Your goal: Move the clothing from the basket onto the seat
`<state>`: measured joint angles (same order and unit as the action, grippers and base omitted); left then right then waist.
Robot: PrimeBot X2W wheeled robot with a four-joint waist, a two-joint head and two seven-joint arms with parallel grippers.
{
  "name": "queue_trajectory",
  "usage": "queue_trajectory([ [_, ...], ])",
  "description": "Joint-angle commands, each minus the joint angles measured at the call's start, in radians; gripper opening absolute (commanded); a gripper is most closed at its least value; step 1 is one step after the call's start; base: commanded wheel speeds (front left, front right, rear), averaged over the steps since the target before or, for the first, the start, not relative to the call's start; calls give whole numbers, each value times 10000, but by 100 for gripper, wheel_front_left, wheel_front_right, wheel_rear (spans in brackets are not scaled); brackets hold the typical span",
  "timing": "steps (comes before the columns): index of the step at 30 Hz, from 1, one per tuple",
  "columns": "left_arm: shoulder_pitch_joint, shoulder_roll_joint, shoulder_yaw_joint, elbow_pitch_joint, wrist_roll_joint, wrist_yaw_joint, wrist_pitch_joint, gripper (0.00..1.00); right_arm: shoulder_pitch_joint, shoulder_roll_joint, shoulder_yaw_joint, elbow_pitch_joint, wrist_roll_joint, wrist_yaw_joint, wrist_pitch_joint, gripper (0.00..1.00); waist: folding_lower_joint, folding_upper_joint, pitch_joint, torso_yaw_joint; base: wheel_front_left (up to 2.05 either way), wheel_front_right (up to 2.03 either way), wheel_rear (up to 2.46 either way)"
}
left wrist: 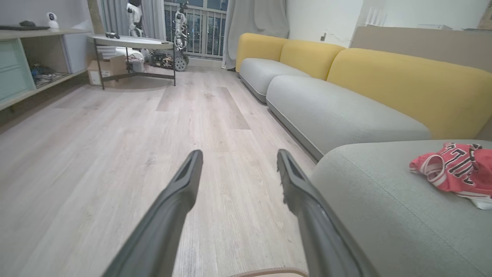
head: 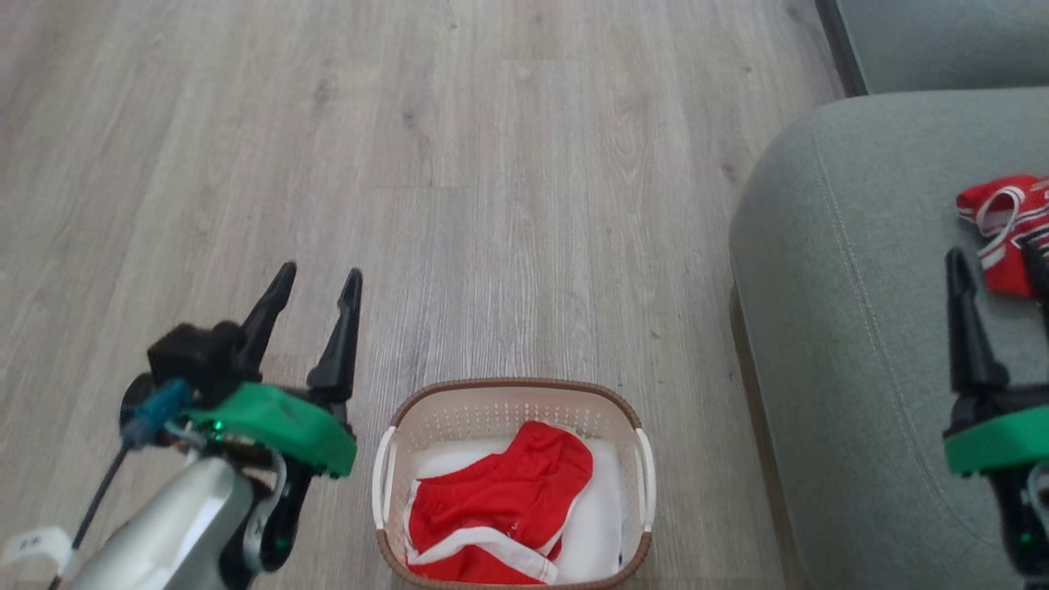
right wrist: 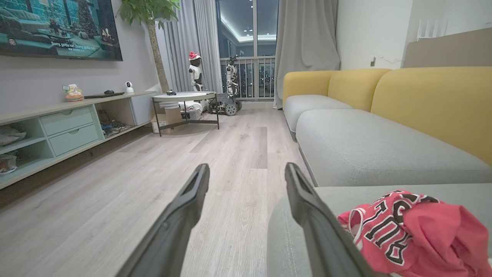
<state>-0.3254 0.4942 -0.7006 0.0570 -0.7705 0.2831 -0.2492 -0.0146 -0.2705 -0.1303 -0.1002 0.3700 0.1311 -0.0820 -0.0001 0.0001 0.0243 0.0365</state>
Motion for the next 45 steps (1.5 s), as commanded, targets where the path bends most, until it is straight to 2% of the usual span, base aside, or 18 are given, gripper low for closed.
queue_trajectory([
  [1, -307, 301, 585, -300, 283, 44, -121, 100, -34, -86, 59, -454, -119, -4, -6, 100, 1, -1, -70, 54, 0, 0, 0],
  [9, 1045, -149, 1846, -337, 1313, 75, -124, 100, 815, 569, 341, -646, -252, -4, -489, 100, 1, -1, -311, 52, 0, 0, 0],
  [17, 2078, -520, 2858, -380, 2343, -120, -125, 100, 1117, 738, 753, -209, -267, -4, -1092, 100, 1, -1, -290, -48, 0, 0, 0],
  [21, 2422, -810, 3275, -344, 2702, -355, -125, 100, 1145, 797, 862, 75, -307, -4, -1297, 100, 1, -1, -296, -50, 0, 0, 0],
  [32, 2737, -1399, 3928, -51, 3290, -1010, -125, 100, 1028, 779, 1048, 352, -281, -4, -1429, 100, 1, -1, -357, -101, 0, 0, 0],
  [45, 2728, -1823, 4253, 223, 3643, -1446, -126, 100, 962, 766, 1136, 449, -234, -4, -1463, 100, 1, -1, -293, -160, 0, 0, 0],
])
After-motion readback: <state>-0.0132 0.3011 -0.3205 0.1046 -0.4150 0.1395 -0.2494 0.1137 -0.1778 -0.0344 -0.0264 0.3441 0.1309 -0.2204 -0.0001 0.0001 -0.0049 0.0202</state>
